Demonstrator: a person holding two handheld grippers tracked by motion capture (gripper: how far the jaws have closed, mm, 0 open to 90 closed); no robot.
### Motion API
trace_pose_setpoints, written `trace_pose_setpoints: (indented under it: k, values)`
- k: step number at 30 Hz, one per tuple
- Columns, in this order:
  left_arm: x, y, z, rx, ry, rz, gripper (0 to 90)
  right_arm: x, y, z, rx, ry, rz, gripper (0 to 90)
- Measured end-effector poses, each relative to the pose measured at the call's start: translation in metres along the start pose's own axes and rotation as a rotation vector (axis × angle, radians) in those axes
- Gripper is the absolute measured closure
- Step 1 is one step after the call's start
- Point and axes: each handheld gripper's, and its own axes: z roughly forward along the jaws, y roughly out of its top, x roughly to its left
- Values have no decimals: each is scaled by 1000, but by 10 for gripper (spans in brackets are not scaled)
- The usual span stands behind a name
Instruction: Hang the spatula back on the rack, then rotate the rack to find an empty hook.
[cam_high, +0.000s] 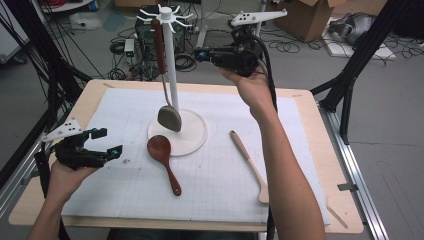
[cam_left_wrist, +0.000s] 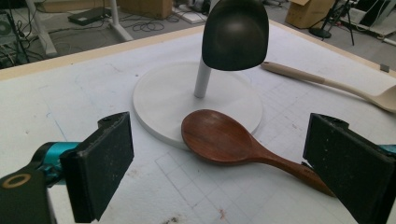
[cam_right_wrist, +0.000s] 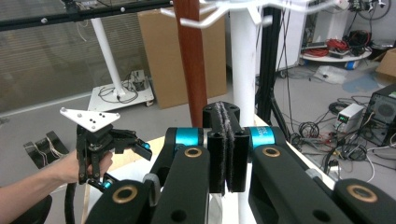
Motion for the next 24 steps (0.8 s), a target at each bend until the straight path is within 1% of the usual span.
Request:
trace_pose_setpoints:
  k: [6,12,14,19,24]
  values:
    - [0,0,0,-3,-1,-4,90,3,16,-4,0,-7,-21,896]
    - [-2,2,1,-3,-11,2,90,6,32,3,-11,-3,-35,896]
    - [-1,2,1,-3,-12,3,90,6,35,6,-10,3,-29,896]
    - [0,1,0,-3,-16,-4,90,4,38,16,-7,13,-31,896]
    - [1,0,0,1,-11,-5,90,3,40,21,-5,9,-30,895]
